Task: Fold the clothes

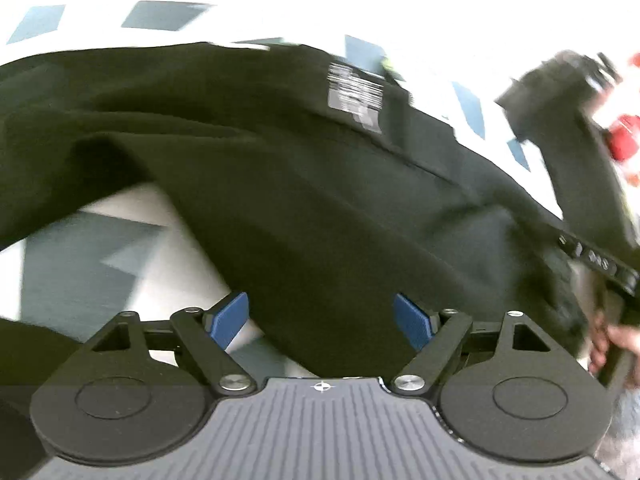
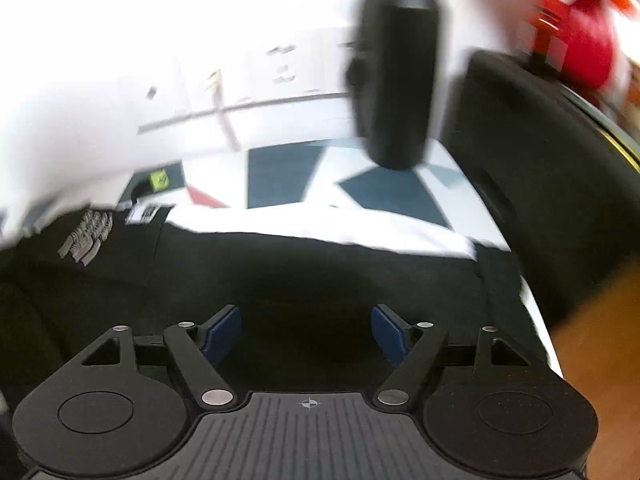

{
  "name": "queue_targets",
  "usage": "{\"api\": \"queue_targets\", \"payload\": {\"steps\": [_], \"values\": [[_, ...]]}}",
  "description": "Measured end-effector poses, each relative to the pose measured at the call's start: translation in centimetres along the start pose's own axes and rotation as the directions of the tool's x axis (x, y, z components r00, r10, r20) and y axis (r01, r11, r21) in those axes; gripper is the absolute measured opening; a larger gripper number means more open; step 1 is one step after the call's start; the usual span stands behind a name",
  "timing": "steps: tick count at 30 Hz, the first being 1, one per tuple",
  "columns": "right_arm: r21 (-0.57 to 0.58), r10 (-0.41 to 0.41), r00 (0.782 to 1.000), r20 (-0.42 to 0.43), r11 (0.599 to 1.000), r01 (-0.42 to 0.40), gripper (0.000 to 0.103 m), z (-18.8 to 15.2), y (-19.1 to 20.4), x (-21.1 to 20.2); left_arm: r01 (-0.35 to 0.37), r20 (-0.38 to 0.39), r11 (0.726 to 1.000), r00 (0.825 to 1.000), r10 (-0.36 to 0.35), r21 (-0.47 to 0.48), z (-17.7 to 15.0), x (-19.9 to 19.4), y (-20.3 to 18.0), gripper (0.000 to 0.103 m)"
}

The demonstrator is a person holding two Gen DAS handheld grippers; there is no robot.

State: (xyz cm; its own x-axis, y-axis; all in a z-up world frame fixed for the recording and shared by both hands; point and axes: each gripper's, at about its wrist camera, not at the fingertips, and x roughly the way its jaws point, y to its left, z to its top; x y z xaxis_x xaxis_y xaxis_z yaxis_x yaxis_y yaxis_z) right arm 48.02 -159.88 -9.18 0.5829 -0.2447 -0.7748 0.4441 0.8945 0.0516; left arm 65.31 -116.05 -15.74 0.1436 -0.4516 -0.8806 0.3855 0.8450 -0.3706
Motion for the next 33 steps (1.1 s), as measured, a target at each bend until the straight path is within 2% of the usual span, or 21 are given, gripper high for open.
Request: {"api": "queue_targets", "payload": {"steps": [4, 6, 7, 9, 11, 16, 21, 23, 24, 29, 31, 33], "values": [[0.025, 0.009, 0.993, -0.115, 1.000, -0.007, 0.073, 1.1, -0.5, 4.9, -0.026, 0.042, 0.996, 0.999, 0.030, -0.087, 0.8, 0.4, 2.2, 0.082], [-0.038, 0.003, 0.987, -0.158, 0.999, -0.009, 0.092, 1.3, 0.1, 6.6, -0.045, 0.055, 0.993, 0.997, 0.051, -0.109, 1.0, 0.9, 2.5, 0.078], [-0.078, -0.005, 0.987, -0.163, 0.997, -0.008, 0.093, 1.4, 0.8, 6.9, -0.048, 0.065, 0.993, 0.996, 0.056, -0.112, 1.1, 1.1, 2.3, 0.074], [-0.096, -0.001, 0.990, -0.141, 0.995, -0.013, 0.094, 1.9, 1.0, 7.2, -0.055, 0.086, 0.991, 0.994, 0.065, -0.118, 1.4, 1.5, 1.9, 0.056], [-0.102, 0.008, 0.993, -0.114, 0.995, -0.020, 0.094, 2.5, 1.1, 7.7, -0.061, 0.106, 0.990, 0.992, 0.075, -0.125, 1.7, 1.9, 1.6, 0.052], [-0.119, 0.017, 0.998, -0.064, 0.993, -0.024, 0.094, 5.7, 1.1, 10.4, -0.077, 0.157, 0.987, 0.983, 0.099, -0.142, 2.4, 2.8, 0.7, 0.052], [-0.124, 0.012, 1.000, -0.021, 0.992, -0.014, 0.094, 8.3, 1.2, 12.9, -0.108, 0.227, 0.986, 0.964, 0.136, -0.130, 3.6, 3.9, -0.6, 0.057], [-0.128, 0.003, 1.000, -0.008, 0.992, -0.004, 0.094, 9.1, 1.3, 13.7, -0.078, 0.257, 0.987, 0.960, 0.112, -0.142, 3.5, 3.9, -0.4, 0.067], [-0.126, 0.001, 1.000, -0.008, 0.992, -0.002, 0.095, 9.4, 1.4, 13.9, -0.059, 0.272, 0.987, 0.957, 0.098, -0.149, 3.4, 3.8, -0.3, 0.069], [-0.107, -0.012, 1.000, -0.027, 0.994, 0.009, 0.094, 9.7, 2.3, 12.3, 0.046, 0.241, 0.982, 0.971, -0.001, -0.181, 0.0, 0.5, 1.6, 0.069], [-0.092, 0.048, 0.999, 0.004, 0.995, -0.048, 0.094, 9.2, 3.4, 9.7, 0.074, 0.303, 0.978, 0.953, -0.011, -0.197, -2.4, -2.5, 3.3, 0.069], [-0.090, 0.148, 0.989, 0.019, 0.985, -0.146, 0.094, 8.5, 5.3, 6.8, 0.092, 0.422, 0.963, 0.906, 0.025, -0.255, -4.8, -6.1, 6.1, 0.069]]}}
